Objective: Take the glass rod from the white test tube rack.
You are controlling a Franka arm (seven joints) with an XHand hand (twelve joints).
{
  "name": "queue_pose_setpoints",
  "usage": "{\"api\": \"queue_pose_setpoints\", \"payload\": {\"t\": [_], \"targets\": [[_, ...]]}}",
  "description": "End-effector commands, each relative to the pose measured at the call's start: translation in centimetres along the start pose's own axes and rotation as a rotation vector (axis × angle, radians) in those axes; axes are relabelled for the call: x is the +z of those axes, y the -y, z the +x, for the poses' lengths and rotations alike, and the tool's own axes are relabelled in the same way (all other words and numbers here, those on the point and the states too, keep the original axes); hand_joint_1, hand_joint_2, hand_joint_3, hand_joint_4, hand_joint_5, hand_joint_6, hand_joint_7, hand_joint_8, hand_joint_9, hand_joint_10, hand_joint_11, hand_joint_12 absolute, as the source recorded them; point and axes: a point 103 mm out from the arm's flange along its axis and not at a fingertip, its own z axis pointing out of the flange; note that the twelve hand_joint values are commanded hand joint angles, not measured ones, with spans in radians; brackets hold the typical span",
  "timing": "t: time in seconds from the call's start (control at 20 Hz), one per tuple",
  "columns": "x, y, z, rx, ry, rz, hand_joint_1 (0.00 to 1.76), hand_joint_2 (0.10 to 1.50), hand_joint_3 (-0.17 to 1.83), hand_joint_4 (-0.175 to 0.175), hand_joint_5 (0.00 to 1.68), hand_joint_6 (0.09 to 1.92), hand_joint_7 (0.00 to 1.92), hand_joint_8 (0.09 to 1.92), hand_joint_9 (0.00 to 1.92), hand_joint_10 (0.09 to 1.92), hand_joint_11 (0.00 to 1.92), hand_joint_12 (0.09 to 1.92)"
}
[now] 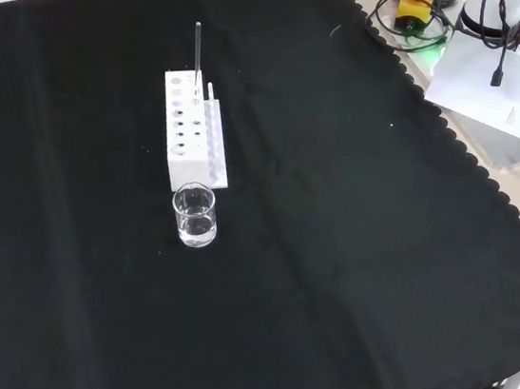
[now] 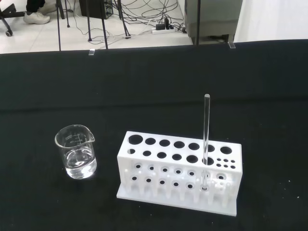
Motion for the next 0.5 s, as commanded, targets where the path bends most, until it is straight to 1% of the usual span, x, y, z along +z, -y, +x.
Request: {"api": "queue_pose_setpoints", "payload": {"t": [0.05, 0.1, 0.15, 0.2, 0.3, 0.4, 0.5], "targets": [[0.0, 0.0, 0.0, -0.002, 0.005, -0.009, 0.86, 1.08, -0.13, -0.149, 0.12, 0.24, 0.17, 0.59, 0.35, 0.75, 0.37, 1.03], [0.0, -0.1, 0.0, 0.001, 0.008, -0.007, 0.8, 1.11, -0.14, -0.146, 0.1, 0.16, 0.08, 0.59, 0.17, 0.78, 0.18, 1.12], [0.0, -0.2, 0.0, 0.0, 0.011, -0.005, 0.76, 1.12, -0.14, -0.144, 0.09, 0.12, 0.04, 0.6, 0.08, 0.79, 0.09, 1.17], [0.0, -0.2, -0.1, 0.003, 0.007, -0.003, 0.75, 1.13, -0.15, -0.143, 0.09, 0.1, 0.02, 0.6, 0.04, 0.8, 0.04, 1.2], [0.0, -0.8, 0.1, 0.012, 0.019, 0.015, 0.74, 1.14, -0.16, -0.143, 0.09, 0.09, 0.0, 0.61, 0.01, 0.82, 0.01, 1.22], [0.1, -0.9, 0.0, 0.019, 0.006, -0.003, 0.74, 1.15, -0.16, -0.143, 0.09, 0.09, 0.0, 0.62, 0.0, 0.82, 0.0, 1.23], [0.0, -1.6, 0.0, 0.024, 0.013, 0.011, 0.73, 1.15, -0.17, -0.143, 0.09, 0.09, 0.0, 0.63, 0.0, 0.83, 0.0, 1.23]]}}
